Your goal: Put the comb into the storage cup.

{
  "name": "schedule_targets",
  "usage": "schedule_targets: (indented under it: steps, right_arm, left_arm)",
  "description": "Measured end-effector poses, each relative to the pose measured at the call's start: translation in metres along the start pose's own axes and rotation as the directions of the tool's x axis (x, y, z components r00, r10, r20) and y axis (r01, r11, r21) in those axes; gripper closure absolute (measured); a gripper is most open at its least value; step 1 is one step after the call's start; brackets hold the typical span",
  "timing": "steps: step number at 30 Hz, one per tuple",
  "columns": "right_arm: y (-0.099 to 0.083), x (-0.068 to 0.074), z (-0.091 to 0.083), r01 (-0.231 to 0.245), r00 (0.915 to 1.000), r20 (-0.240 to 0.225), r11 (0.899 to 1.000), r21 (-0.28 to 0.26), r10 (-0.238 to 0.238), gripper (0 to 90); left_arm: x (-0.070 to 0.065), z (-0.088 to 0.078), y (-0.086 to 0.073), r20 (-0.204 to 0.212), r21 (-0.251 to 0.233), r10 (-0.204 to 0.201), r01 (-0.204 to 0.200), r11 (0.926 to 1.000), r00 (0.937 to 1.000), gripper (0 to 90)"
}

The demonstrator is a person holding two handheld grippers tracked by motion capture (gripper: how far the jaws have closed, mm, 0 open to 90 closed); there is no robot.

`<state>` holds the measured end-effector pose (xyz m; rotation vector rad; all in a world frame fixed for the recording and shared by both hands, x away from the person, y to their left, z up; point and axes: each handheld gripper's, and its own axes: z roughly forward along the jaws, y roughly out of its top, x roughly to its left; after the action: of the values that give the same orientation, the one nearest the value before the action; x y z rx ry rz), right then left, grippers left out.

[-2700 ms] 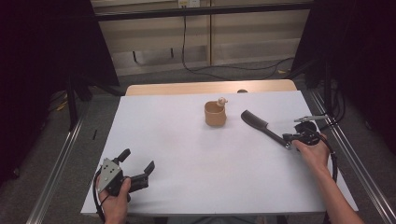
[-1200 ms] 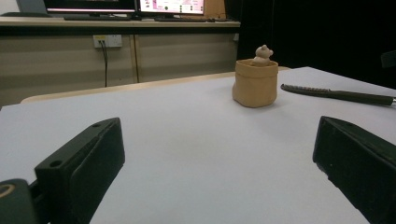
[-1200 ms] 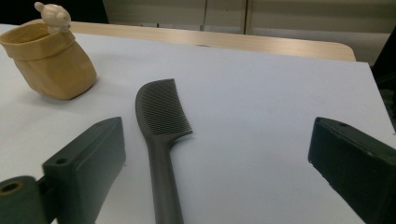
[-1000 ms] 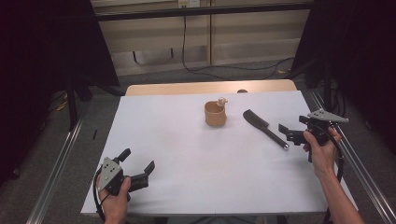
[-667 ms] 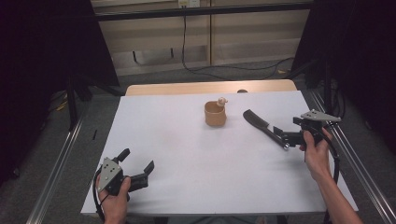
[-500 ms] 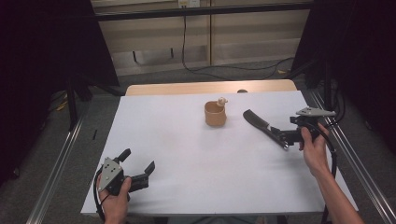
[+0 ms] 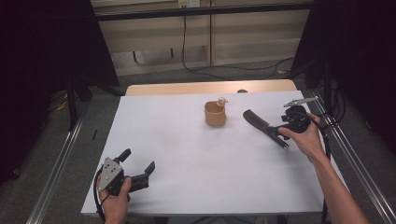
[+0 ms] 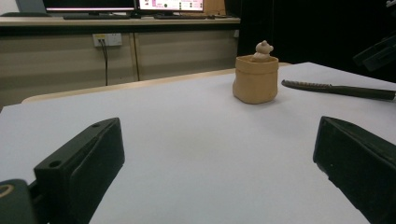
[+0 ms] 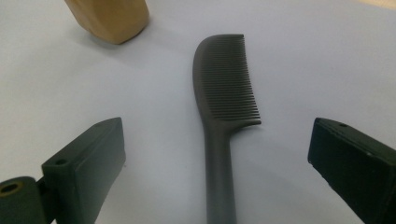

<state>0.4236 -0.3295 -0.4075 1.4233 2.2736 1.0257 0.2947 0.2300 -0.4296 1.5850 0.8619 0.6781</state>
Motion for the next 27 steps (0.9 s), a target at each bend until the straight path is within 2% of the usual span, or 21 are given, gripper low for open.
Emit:
schedule_targets:
  steps: [4, 5, 6, 12, 14, 16, 21, 22, 23, 25, 27]
  right_arm:
    - [0.003, -0.002, 0.008, 0.006, 0.9998, -0.019, 0.997, 0.071, -0.005, 7.7]
    - [0.003, -0.002, 0.008, 0.006, 0.9998, -0.019, 0.997, 0.071, -0.005, 7.7]
    - [0.004, -0.001, 0.013, 0.017, 0.9995, -0.028, 0.994, 0.106, -0.014, 7.3]
    - [0.008, -0.002, 0.020, 0.029, 0.9987, -0.045, 0.990, 0.141, -0.023, 9.9]
    - [0.010, -0.004, 0.022, 0.008, 0.9981, -0.062, 0.982, 0.188, 0.003, 12.5]
    - [0.012, -0.005, 0.023, 0.008, 0.9978, -0.066, 0.980, 0.200, 0.005, 12.7]
    - [0.022, -0.002, 0.032, 0.024, 0.9974, -0.072, 0.954, 0.297, -0.002, 19.4]
    - [0.022, -0.002, 0.032, 0.024, 0.9974, -0.072, 0.954, 0.297, -0.002, 19.4]
    - [0.023, -0.002, 0.036, 0.032, 0.9971, -0.075, 0.947, 0.320, -0.009, 22.9]
    - [0.023, -0.002, 0.038, 0.039, 0.9978, -0.064, 0.941, 0.337, -0.019, 24.7]
    - [0.024, -0.002, 0.040, 0.040, 0.9982, -0.056, 0.939, 0.343, -0.022, 25.5]
  left_arm:
    - [0.001, 0.000, 0.000, -0.002, 0.005, 0.008, -0.008, 1.0000, 1.0000, 2.1]
    - [0.001, 0.000, 0.000, -0.002, 0.005, 0.008, -0.008, 1.0000, 1.0000, 2.1]
    - [0.001, 0.000, 0.000, -0.001, 0.006, 0.006, -0.006, 1.0000, 1.0000, 2.1]
    - [0.000, 0.001, -0.001, 0.004, 0.006, 0.005, -0.005, 1.0000, 1.0000, 2.1]
    - [0.000, 0.001, -0.001, 0.005, 0.007, 0.007, -0.007, 0.9999, 1.0000, 2.1]
    - [0.000, 0.002, -0.001, 0.006, 0.006, 0.007, -0.007, 1.0000, 1.0000, 2.1]
    - [0.000, 0.000, -0.001, 0.005, 0.002, 0.005, -0.005, 1.0000, 1.0000, 2.1]
    - [0.000, 0.000, -0.001, 0.005, 0.002, 0.005, -0.005, 1.0000, 1.0000, 2.1]
    - [0.001, 0.000, 0.000, 0.004, 0.001, 0.005, -0.005, 1.0000, 1.0000, 2.1]
    - [0.001, 0.000, 0.000, 0.002, -0.002, 0.003, -0.003, 1.0000, 1.0000, 2.1]
    - [0.000, 0.001, -0.001, 0.006, 0.003, 0.002, -0.002, 1.0000, 1.0000, 2.1]
